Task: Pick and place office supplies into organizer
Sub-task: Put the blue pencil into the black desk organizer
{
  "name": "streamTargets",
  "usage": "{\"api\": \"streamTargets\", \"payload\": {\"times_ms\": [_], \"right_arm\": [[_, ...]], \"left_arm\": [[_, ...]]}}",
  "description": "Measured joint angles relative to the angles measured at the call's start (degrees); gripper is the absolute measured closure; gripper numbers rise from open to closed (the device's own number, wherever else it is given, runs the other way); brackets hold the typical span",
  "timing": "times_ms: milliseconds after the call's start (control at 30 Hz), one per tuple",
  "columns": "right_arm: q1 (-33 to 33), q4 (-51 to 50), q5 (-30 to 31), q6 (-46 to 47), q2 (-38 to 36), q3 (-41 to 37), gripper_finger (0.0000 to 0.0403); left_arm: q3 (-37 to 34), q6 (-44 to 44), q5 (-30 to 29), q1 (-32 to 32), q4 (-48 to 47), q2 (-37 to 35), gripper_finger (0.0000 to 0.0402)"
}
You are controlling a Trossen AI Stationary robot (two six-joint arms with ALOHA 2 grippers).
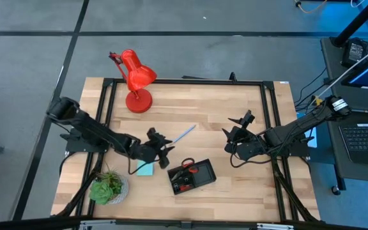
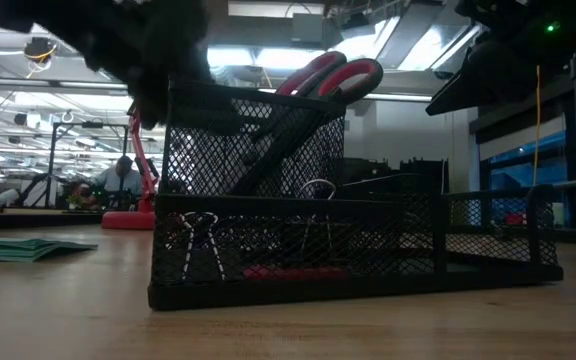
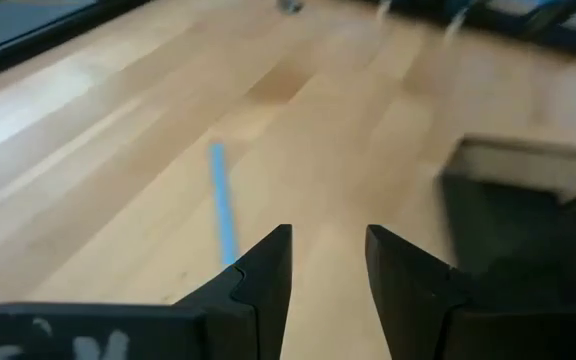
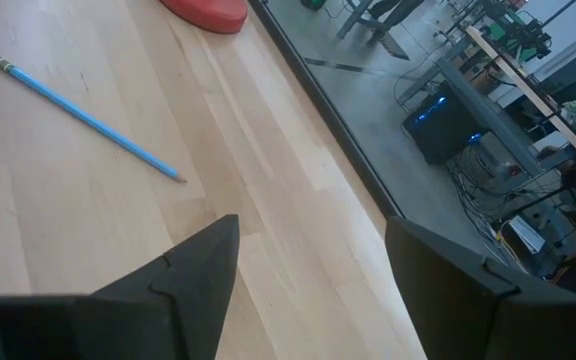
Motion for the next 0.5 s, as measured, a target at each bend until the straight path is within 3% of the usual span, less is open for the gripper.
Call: {"api": "streamTargets", "payload": {"times_ms": [100, 200, 333, 500], "right_arm": [[0.0, 0.0, 0.0, 0.0, 0.0, 0.0, 0.0148], [0.0, -0.2, 0.0, 0.0, 0.0, 0.0, 0.0148], [0.0, -0.4, 0.0, 0.1, 0.0, 0.0, 0.0148], [0.0, -0.4, 0.0, 0.0, 0.0, 0.0, 0.0148]], "left_arm": [[0.0, 2.4, -1.4, 1.3, -0.7, 1.7, 0.0278], [-1.3, 4.7, -7.0, 1.4, 1.0, 3.1, 0.0278], [-4.3, 0.9, -9.3, 1.2, 3.0, 3.2, 0.0278], [-11.0, -0.6, -9.4, -0.3, 17.4, 4.6, 0.0278]]}}
